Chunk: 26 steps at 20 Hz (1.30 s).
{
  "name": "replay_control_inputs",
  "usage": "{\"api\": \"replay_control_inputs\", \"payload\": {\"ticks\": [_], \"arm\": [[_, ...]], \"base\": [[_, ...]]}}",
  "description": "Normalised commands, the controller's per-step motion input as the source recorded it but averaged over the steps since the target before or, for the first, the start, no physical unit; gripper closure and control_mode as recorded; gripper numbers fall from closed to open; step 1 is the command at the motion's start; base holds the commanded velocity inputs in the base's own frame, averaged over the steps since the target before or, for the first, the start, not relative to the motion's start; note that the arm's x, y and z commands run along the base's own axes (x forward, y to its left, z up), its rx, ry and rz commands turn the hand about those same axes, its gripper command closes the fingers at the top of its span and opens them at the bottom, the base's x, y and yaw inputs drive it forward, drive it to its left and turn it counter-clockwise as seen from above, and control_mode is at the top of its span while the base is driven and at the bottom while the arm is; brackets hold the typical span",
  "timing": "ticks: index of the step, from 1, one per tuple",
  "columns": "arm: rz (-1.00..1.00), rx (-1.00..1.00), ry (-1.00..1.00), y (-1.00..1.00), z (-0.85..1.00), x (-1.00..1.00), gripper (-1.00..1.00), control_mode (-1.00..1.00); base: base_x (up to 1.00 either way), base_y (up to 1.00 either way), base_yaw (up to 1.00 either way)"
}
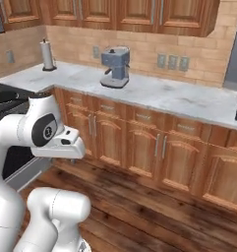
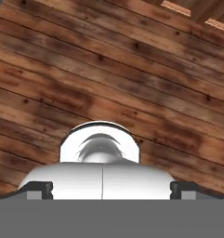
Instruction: Place the cold items (carrot and mushroom) from the fridge in one tupperware on the dining counter. Place the warm items (kebab skewer and hot dog) in the stove area in another tupperware.
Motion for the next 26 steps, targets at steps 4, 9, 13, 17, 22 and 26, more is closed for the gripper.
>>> {"api": "replay_control_inputs", "payload": {"ticks": [4, 9, 13, 17, 22, 26], "arm": [[0.00, 0.00, 0.00, 0.00, 0.00, 0.00, -1.00, 1.00], [0.00, 0.00, 0.00, 0.00, 0.00, 0.00, -1.00, 1.00], [0.00, 0.00, 0.00, 0.00, 0.00, 0.00, -1.00, 1.00], [0.00, 0.00, 0.00, 0.00, 0.00, 0.00, -1.00, 1.00], [0.00, 0.00, 0.00, 0.00, 0.00, 0.00, -1.00, 1.00], [0.00, 0.00, 0.00, 0.00, 0.00, 0.00, -1.00, 1.00]], "base": [[0.89, -0.30, 0.81], [0.83, -0.32, 0.85], [0.90, -0.35, 0.82], [0.77, -0.33, 0.83], [0.56, -0.29, 0.86], [0.58, -0.01, 0.82]]}}
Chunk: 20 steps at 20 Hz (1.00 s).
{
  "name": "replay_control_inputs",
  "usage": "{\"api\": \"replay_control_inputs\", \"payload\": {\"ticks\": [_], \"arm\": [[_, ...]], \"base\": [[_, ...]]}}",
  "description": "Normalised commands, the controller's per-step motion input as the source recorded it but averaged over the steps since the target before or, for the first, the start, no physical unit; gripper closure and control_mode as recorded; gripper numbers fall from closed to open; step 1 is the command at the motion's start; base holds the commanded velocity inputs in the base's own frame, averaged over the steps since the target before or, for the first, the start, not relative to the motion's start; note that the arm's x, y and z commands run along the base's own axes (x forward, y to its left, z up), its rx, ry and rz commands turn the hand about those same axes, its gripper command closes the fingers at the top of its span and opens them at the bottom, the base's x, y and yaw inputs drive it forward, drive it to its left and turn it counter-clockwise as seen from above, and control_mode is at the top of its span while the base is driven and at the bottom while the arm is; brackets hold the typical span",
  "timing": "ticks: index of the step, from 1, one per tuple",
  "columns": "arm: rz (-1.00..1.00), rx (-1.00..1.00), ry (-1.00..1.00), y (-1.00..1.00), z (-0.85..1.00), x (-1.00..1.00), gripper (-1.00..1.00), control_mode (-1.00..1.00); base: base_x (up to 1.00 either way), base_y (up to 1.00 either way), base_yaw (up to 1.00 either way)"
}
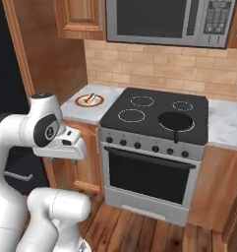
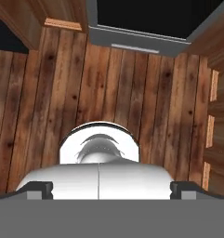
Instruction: Place the cold items (carrot and mushroom) from the fridge in one tupperware on the dining counter. Place the warm items (kebab skewer and hot dog) in the stove area in another tupperware.
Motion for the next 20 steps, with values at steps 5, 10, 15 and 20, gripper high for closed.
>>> {"api": "replay_control_inputs", "payload": {"ticks": [5, 10, 15, 20], "arm": [[0.00, 0.00, 0.00, 0.00, 0.00, 0.00, -1.00, 1.00], [0.00, 0.00, 0.00, 0.00, 0.00, 0.00, -1.00, 1.00], [0.00, 0.00, 0.00, 0.00, 0.00, 0.00, -1.00, 1.00], [0.00, 0.00, 0.00, 0.00, 0.00, 0.00, -1.00, 1.00]], "base": [[0.89, -0.02, 0.58], [0.50, 0.17, -0.05], [0.63, 0.53, -0.18], [0.79, 0.25, -0.05]]}}
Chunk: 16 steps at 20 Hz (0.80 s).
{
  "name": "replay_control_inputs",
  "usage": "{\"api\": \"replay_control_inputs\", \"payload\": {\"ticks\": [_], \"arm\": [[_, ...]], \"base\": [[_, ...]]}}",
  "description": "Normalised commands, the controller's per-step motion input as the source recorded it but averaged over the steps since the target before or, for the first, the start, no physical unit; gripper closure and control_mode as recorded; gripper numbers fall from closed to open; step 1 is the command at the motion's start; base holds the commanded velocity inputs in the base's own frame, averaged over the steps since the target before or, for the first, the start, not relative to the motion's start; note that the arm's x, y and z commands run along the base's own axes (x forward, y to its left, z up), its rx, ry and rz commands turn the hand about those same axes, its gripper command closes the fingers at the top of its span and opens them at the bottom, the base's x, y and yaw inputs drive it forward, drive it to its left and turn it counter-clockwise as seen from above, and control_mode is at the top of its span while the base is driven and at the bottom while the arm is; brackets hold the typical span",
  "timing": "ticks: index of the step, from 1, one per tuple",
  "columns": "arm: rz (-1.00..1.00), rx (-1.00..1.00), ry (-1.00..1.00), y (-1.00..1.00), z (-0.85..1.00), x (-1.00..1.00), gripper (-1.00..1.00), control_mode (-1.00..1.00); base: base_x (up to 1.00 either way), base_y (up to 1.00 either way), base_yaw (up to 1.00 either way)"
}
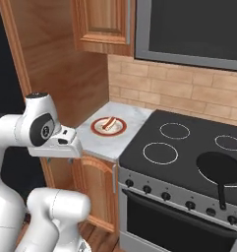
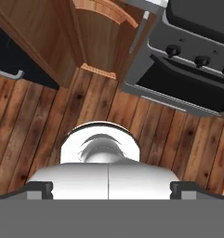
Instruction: Place the cold items (carrot and mushroom) from the fridge in one tupperware on the dining counter. Place the warm items (kebab skewer and hot dog) in the stove area in another tupperware.
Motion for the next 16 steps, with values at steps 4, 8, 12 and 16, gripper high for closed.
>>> {"api": "replay_control_inputs", "payload": {"ticks": [4, 8, 12, 16], "arm": [[0.00, 0.00, 0.00, 0.00, 0.00, 0.00, -1.00, 1.00], [0.00, 0.00, 0.00, 0.00, 0.00, 0.00, -1.00, 1.00], [0.00, 0.00, 0.00, 0.00, 0.00, 0.00, -1.00, 1.00], [0.00, 0.00, 0.00, 0.00, 0.00, 0.00, -1.00, 1.00]], "base": [[0.66, 0.00, -0.04], [0.57, 0.00, 0.00], [0.34, -0.01, -0.01], [0.02, 0.00, 0.00]]}}
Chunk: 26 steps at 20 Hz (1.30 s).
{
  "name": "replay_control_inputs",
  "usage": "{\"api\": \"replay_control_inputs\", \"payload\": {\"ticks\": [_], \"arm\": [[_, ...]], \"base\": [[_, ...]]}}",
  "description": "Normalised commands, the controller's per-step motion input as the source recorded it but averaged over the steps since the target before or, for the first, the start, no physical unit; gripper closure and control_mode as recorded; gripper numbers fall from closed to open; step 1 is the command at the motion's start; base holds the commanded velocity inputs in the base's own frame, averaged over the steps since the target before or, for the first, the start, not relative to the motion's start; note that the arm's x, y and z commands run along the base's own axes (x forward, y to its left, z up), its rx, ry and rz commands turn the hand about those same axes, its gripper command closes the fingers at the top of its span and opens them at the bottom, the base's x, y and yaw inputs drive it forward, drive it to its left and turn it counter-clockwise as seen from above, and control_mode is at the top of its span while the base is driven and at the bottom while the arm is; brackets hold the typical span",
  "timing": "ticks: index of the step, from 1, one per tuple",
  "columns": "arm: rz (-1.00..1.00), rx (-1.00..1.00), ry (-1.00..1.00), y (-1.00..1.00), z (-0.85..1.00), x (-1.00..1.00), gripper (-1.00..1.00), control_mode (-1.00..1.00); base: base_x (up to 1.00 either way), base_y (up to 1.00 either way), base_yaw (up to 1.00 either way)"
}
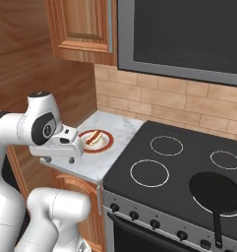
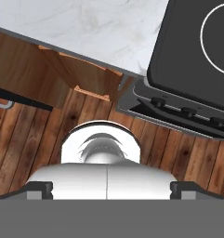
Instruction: Place the cold items (carrot and mushroom) from the fridge in one tupperware on the dining counter. Place the warm items (kebab skewer and hot dog) in the stove area in another tupperware.
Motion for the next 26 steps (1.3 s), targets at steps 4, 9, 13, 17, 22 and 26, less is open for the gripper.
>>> {"api": "replay_control_inputs", "payload": {"ticks": [4, 9, 13, 17, 22, 26], "arm": [[0.00, 0.00, 0.00, 0.00, 0.00, 0.00, -1.00, 1.00], [0.02, -0.01, -0.17, -0.06, 0.03, 0.21, -1.00, -1.00], [-0.09, -0.03, -0.30, 0.19, 0.08, 0.77, -1.00, -1.00], [-0.34, 0.07, -0.07, 0.36, 0.06, 1.00, -1.00, -1.00], [-0.23, 0.02, 0.07, 0.35, 0.00, 1.00, -1.00, -1.00], [-0.03, 0.02, 0.01, -0.05, -0.06, 1.00, -1.00, -1.00]], "base": [[0.00, 0.00, 0.00], [0.00, 0.00, 0.00], [0.00, 0.00, 0.00], [0.00, 0.00, 0.00], [0.00, 0.00, 0.00], [0.00, 0.00, 0.00]]}}
